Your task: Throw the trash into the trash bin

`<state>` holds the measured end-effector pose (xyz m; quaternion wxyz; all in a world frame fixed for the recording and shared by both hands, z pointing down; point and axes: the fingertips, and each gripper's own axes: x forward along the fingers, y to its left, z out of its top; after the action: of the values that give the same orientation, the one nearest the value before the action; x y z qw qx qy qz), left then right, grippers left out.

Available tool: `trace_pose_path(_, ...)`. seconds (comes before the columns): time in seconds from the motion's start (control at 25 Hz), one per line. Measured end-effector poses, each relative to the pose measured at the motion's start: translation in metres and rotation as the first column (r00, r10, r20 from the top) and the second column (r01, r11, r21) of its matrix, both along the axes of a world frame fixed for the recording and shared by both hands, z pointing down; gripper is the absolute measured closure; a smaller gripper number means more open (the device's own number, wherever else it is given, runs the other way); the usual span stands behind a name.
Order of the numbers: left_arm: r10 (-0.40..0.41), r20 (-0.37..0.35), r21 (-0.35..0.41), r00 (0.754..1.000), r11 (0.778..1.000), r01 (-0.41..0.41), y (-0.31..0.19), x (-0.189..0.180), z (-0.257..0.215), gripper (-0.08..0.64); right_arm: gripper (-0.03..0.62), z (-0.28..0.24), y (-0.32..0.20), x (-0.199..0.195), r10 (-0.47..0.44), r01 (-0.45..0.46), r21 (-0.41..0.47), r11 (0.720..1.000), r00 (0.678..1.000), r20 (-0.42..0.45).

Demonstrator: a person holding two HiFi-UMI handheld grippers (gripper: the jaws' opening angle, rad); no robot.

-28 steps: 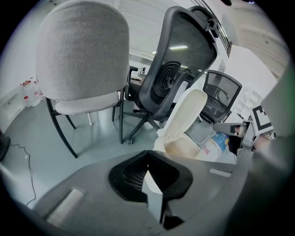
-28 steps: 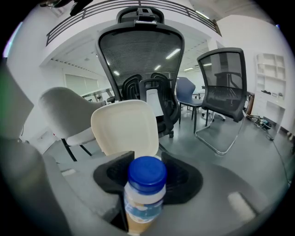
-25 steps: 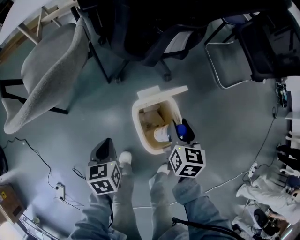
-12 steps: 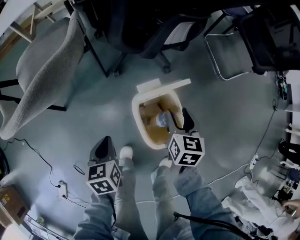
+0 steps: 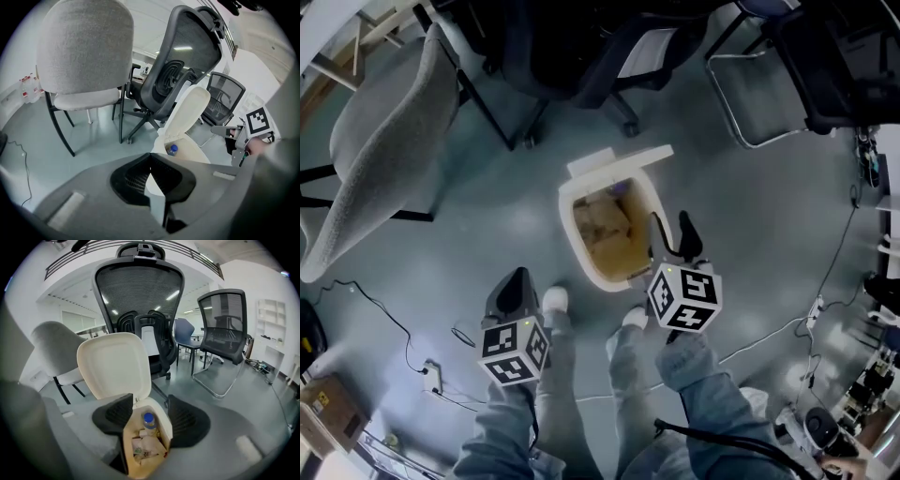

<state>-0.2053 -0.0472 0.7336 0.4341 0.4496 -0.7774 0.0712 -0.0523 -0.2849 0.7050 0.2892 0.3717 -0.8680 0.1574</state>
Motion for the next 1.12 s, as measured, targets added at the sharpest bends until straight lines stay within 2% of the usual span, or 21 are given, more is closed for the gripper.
trace_pose_path(0.6, 0.054, 0.007, 0.012, 0.999, 0.998, -0.054, -0.014, 0.029, -0.007, 0.550, 0.357, -0.006, 0.000, 0.039, 0.036, -0.036, -0.014, 0.999, 0.999, 0.000)
trace_pose_path(0.76, 0.064, 0.005, 0.015, 0.998, 0.998, -0.064, -0.013, 0.034, -0.008, 0.551, 0.387, -0.008, 0.003, 0.046, 0.049, -0.049, -0.016, 0.999, 0.999, -0.004)
trace_pose_path(1.12, 0.070, 0.026, 0.024, 0.997, 0.997, -0.070, -0.008, 0.030, -0.018, 0.550, 0.408, -0.017, 0.016, 0.052, 0.064, -0.064, -0.023, 0.998, 0.998, 0.011)
